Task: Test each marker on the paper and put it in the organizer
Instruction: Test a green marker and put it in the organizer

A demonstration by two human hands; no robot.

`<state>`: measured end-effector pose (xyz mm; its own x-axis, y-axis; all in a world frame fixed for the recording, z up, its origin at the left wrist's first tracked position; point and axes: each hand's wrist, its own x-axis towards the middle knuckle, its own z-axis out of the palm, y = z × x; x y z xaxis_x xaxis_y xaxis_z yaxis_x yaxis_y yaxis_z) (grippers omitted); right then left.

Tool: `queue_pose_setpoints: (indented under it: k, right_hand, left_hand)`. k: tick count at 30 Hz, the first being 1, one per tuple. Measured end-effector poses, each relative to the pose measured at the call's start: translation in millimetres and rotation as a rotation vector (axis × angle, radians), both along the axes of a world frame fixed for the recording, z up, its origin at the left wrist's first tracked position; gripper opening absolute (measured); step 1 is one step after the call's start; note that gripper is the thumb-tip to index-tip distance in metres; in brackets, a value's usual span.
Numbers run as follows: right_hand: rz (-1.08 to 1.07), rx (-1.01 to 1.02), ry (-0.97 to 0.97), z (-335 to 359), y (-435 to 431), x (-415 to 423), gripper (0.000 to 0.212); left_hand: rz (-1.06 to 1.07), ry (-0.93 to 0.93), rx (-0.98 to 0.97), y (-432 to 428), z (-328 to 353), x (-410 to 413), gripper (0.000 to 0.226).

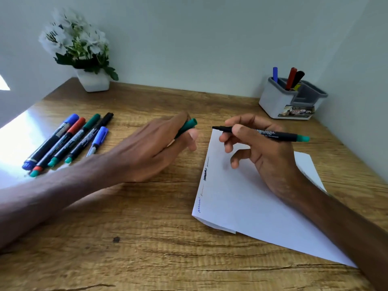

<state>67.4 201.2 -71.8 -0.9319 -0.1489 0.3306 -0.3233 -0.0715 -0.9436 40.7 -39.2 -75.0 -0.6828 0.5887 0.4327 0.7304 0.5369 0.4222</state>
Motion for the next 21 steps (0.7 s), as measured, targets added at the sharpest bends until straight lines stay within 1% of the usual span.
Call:
queue_pose_setpoints:
  k: [2,4,8,15,21]
  right_hand:
    - [0.065,-0.019,-0.008,1.7,-0.1,2.0,0.023]
    - [0.097,-0.008,-0.003,2.7,-0.9,3.6,0.026]
    - [0.129,0.015,0.015,2.8,-2.6,6.2,0.023]
    - [0.135,0.053,0.027,2.8,-5.2,7.1,0.019]
    - [0.104,0.078,0.017,1.9,-7.7,7.7,0.015]
  left_hand:
    - [0.006,0.024,-0.101,-2.3,-1.8,-4.1,0.041]
    - [0.014,0.051,-0.171,-3.9,-3.3,-6.7,0.046]
    - [-0.014,0.088,-0.152,-1.7,-1.3,-6.3,0.051]
    - [-0.010,0.094,-0.125,-1.3,-3.0,-5.4,0.046]
    - [-0.014,0.095,-0.156,-1.0,-1.2,-3.4,0.045]
